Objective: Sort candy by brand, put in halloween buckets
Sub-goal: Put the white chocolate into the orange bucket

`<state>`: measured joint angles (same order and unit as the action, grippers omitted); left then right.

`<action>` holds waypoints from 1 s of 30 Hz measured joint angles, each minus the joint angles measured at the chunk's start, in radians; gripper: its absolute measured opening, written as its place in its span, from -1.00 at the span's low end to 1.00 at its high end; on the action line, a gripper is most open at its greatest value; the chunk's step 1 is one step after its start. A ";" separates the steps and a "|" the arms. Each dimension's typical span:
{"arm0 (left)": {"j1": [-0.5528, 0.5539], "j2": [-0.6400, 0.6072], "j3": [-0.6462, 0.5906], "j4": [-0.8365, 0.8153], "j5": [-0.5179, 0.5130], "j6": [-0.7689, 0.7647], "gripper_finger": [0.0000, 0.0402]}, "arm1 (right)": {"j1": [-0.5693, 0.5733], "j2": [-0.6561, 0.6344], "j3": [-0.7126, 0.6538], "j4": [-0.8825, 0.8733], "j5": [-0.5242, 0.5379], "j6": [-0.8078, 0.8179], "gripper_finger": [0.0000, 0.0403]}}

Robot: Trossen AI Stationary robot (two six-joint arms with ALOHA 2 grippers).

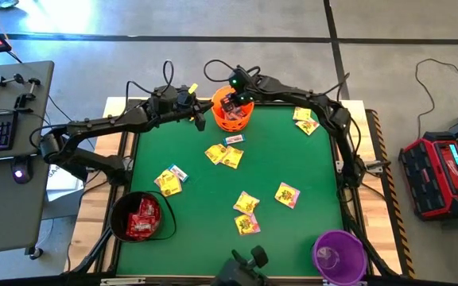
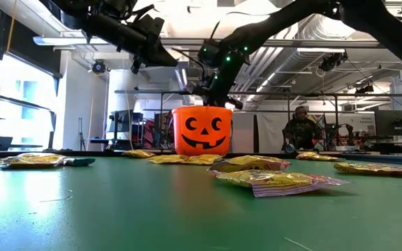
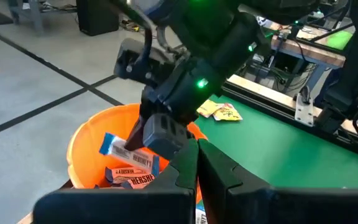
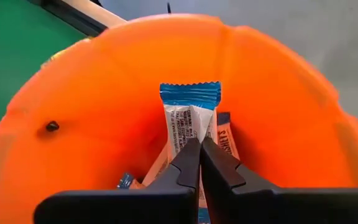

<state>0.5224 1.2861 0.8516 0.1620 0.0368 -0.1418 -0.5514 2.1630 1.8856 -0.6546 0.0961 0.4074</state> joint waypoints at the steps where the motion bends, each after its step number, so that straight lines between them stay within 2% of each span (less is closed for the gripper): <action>1: 0.000 0.000 0.000 0.000 0.000 0.005 -1.00 | 0.000 0.003 0.000 -0.001 0.000 0.005 -1.00; 24: 0.000 0.000 0.000 0.000 0.003 0.012 -1.00 | 0.002 0.005 -0.019 -0.019 0.002 -0.010 -0.99; 27: 0.000 0.000 0.000 -0.002 0.004 0.013 -1.00 | 0.008 0.005 -0.019 -0.019 0.012 -0.024 -0.88; 30: 0.000 0.000 0.000 -0.007 0.004 0.013 -1.00 | 0.011 0.005 -0.019 -0.019 0.012 -0.027 -0.68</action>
<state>0.5224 1.2861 0.8516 0.1547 0.0406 -0.1291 -0.5409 2.1677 1.8668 -0.6735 0.1085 0.3807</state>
